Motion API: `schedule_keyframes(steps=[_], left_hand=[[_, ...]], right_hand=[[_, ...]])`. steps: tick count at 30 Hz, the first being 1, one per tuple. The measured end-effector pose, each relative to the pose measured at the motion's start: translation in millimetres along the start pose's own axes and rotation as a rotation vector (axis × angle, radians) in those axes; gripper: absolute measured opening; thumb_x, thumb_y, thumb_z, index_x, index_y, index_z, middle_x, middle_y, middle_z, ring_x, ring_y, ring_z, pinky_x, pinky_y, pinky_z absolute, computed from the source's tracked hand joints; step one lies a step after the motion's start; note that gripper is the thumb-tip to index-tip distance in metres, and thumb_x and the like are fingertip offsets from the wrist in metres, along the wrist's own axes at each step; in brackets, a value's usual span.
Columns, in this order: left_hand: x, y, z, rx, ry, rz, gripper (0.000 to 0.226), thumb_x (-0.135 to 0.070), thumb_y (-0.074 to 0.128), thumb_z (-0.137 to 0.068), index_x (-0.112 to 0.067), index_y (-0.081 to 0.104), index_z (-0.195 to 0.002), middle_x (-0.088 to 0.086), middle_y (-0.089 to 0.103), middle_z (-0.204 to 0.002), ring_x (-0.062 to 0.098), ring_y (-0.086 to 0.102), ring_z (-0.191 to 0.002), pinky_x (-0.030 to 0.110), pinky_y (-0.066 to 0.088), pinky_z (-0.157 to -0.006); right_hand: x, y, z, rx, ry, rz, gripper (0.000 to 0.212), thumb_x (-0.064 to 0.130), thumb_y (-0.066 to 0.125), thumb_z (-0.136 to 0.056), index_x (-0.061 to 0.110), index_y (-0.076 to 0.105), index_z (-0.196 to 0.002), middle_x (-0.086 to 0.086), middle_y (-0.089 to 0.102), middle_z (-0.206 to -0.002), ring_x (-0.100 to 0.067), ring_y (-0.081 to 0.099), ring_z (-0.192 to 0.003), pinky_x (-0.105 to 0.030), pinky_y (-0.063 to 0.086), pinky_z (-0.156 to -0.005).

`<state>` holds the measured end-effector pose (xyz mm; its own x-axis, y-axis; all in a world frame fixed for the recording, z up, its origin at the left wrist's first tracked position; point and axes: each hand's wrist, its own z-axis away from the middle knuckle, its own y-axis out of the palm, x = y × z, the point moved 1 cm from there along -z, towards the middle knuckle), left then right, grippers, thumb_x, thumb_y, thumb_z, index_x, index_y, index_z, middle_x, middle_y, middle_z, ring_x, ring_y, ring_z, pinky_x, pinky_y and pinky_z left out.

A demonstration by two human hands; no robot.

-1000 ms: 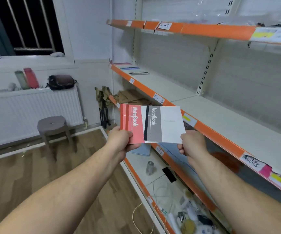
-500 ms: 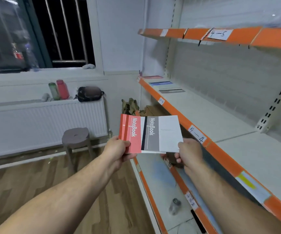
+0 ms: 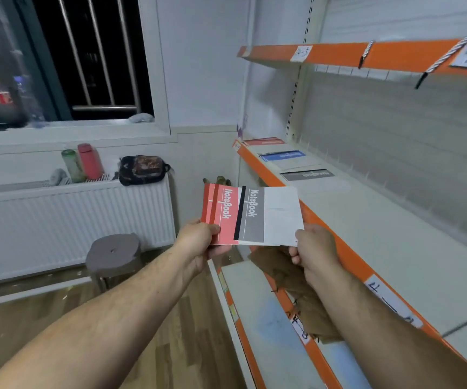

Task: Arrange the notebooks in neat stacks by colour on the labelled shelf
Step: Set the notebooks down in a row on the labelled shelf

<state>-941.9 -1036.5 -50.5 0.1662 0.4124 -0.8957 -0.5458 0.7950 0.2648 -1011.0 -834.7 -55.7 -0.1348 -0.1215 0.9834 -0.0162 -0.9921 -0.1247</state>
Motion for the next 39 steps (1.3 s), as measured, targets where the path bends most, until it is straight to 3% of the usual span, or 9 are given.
schedule_keyframes(steps=[4, 7, 12, 15, 18, 22, 26, 33, 39], left_hand=[[-27, 0, -77, 0.054, -0.019, -0.016, 0.024, 0.0, 0.05, -0.099, -0.007, 0.054, -0.122, 0.014, 0.071, -0.108, 0.026, 0.071, -0.09, 0.035, 0.062, -0.055], [-55, -1, -135, 0.095, -0.037, -0.037, 0.025, -0.001, 0.05, -0.099, -0.009, 0.054, -0.123, 0.013, 0.071, -0.109, 0.025, 0.071, -0.09, 0.03, 0.057, -0.05], [-107, 6, -219, 0.176, -0.001, -0.069, 0.017, 0.0, 0.051, -0.099, -0.014, 0.058, -0.105, 0.009, 0.072, -0.099, 0.02, 0.072, -0.08, 0.029, 0.057, -0.052], [-123, 16, -263, 0.199, -0.022, -0.088, 0.017, 0.0, 0.051, -0.099, -0.013, 0.06, -0.105, 0.01, 0.073, -0.099, 0.022, 0.073, -0.082, 0.029, 0.058, -0.052], [-133, 35, -305, 0.242, -0.045, -0.113, 0.016, -0.001, 0.051, -0.099, -0.012, 0.061, -0.106, 0.011, 0.073, -0.099, 0.024, 0.073, -0.082, 0.027, 0.057, -0.049], [-147, 65, -360, 0.276, -0.048, -0.125, 0.015, -0.001, 0.051, -0.099, -0.01, 0.062, -0.105, 0.01, 0.074, -0.094, 0.02, 0.074, -0.071, 0.025, 0.055, -0.047], [-161, 93, -412, 0.273, -0.036, -0.183, 0.015, 0.001, 0.052, -0.098, -0.009, 0.062, -0.105, 0.01, 0.074, -0.096, 0.02, 0.074, -0.073, 0.027, 0.057, -0.052], [-179, 138, -486, 0.329, -0.032, -0.305, 0.015, 0.0, 0.052, -0.096, -0.006, 0.061, -0.107, 0.01, 0.073, -0.089, 0.016, 0.071, -0.065, 0.023, 0.052, -0.046], [-191, 176, -545, 0.45, -0.008, -0.473, 0.006, -0.004, 0.058, -0.096, -0.008, 0.06, -0.099, 0.011, 0.07, -0.097, 0.02, 0.07, -0.078, 0.027, 0.059, -0.059]], right_hand=[[16, 43, -50, -0.069, -0.002, 0.004, 0.028, -0.002, 0.039, -0.091, 0.015, 0.058, -0.08, -0.009, 0.057, -0.06, -0.018, 0.045, -0.048, -0.024, 0.033, -0.042], [29, 78, -87, -0.111, -0.003, 0.004, 0.03, -0.002, 0.039, -0.089, 0.015, 0.064, -0.091, -0.009, 0.059, -0.06, -0.017, 0.046, -0.046, -0.023, 0.034, -0.04], [51, 125, -151, -0.188, 0.013, 0.0, 0.023, 0.003, 0.043, -0.089, 0.007, 0.066, -0.091, -0.011, 0.056, -0.053, -0.02, 0.047, -0.045, -0.027, 0.037, -0.042], [59, 143, -182, -0.212, 0.043, -0.024, 0.019, 0.004, 0.045, -0.093, 0.009, 0.064, -0.092, -0.011, 0.057, -0.055, -0.019, 0.048, -0.045, -0.025, 0.039, -0.041], [70, 151, -219, -0.22, 0.043, -0.039, 0.017, 0.007, 0.047, -0.094, 0.008, 0.063, -0.1, -0.01, 0.06, -0.057, -0.018, 0.051, -0.048, -0.027, 0.041, -0.042], [82, 159, -275, -0.225, 0.037, -0.04, 0.016, 0.007, 0.047, -0.098, 0.011, 0.061, -0.092, -0.009, 0.058, -0.058, -0.014, 0.05, -0.048, -0.026, 0.042, -0.046], [86, 167, -338, -0.242, 0.06, -0.012, 0.017, 0.007, 0.047, -0.093, 0.001, 0.062, -0.098, -0.01, 0.06, -0.055, -0.017, 0.051, -0.046, -0.028, 0.041, -0.044], [99, 170, -408, -0.321, 0.141, -0.116, 0.014, 0.003, 0.044, -0.091, 0.008, 0.057, -0.093, -0.012, 0.059, -0.058, -0.02, 0.047, -0.048, -0.027, 0.036, -0.045], [107, 176, -437, -0.447, 0.148, -0.156, 0.014, -0.002, 0.042, -0.091, 0.007, 0.051, -0.084, -0.013, 0.049, -0.054, -0.017, 0.042, -0.038, -0.022, 0.031, -0.039]])
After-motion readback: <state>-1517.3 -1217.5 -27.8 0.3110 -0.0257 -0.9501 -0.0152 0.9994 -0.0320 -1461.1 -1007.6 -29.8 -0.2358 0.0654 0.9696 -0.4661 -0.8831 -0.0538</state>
